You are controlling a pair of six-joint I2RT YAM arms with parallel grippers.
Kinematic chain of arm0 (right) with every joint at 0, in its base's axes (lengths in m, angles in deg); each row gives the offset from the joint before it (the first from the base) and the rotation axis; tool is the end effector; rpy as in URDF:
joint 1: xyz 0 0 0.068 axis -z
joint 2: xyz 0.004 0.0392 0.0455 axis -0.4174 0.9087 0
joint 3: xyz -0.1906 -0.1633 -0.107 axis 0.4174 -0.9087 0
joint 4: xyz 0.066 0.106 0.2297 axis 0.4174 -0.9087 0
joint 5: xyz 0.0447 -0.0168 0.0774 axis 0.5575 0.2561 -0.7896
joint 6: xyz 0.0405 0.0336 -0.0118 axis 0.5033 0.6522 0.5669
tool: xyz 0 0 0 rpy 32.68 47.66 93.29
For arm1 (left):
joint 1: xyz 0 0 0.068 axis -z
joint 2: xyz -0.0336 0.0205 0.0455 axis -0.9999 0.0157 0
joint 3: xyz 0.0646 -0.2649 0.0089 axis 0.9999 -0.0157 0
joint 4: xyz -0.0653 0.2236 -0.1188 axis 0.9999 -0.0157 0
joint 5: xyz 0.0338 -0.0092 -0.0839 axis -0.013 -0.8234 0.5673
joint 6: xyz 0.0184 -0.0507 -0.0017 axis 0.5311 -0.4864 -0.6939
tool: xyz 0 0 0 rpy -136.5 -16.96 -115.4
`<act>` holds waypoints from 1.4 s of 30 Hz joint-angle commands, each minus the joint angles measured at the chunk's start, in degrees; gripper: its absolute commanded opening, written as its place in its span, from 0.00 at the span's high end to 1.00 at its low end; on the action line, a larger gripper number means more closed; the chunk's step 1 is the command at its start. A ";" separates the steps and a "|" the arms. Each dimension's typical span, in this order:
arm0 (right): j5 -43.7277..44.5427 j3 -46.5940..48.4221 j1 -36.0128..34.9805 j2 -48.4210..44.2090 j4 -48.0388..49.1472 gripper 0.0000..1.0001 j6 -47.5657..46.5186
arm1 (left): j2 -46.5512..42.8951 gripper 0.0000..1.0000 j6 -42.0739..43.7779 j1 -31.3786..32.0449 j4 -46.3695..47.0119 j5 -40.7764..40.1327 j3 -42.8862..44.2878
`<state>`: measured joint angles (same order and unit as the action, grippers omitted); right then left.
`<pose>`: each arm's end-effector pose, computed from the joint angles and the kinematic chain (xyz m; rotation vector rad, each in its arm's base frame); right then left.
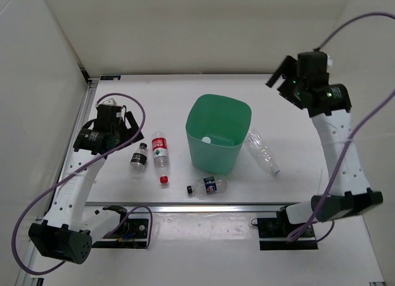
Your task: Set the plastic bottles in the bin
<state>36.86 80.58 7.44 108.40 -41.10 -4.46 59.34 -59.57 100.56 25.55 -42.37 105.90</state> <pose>0.2767 0.0765 0.4748 0.5321 2.0423 0.3190 0.1960 -0.0336 0.3384 -0.5001 2.4197 -0.1107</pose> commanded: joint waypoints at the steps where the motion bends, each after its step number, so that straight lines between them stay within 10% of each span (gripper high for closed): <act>1: 1.74 -10.83 6.67 -4.15 1.21 0.00 -0.57 | -2.13 0.00 0.28 0.23 -0.34 -1.29 -0.76; 11: -14.63 -40.99 13.63 -2.14 16.76 0.00 -12.24 | -2.13 0.00 0.28 0.23 -0.34 -0.24 -4.00; 33: -24.48 -46.99 10.82 13.68 23.63 0.00 -16.05 | -2.65 0.00 -0.24 0.23 -2.62 0.82 -6.74; 42: -12.45 -42.43 10.82 13.69 16.87 0.44 -13.77 | -2.13 0.00 -0.77 0.23 -3.15 1.34 -6.82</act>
<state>19.13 34.44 18.32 122.65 -21.01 -18.74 58.18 -59.85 100.56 22.71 -42.15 99.32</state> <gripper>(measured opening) 0.623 1.000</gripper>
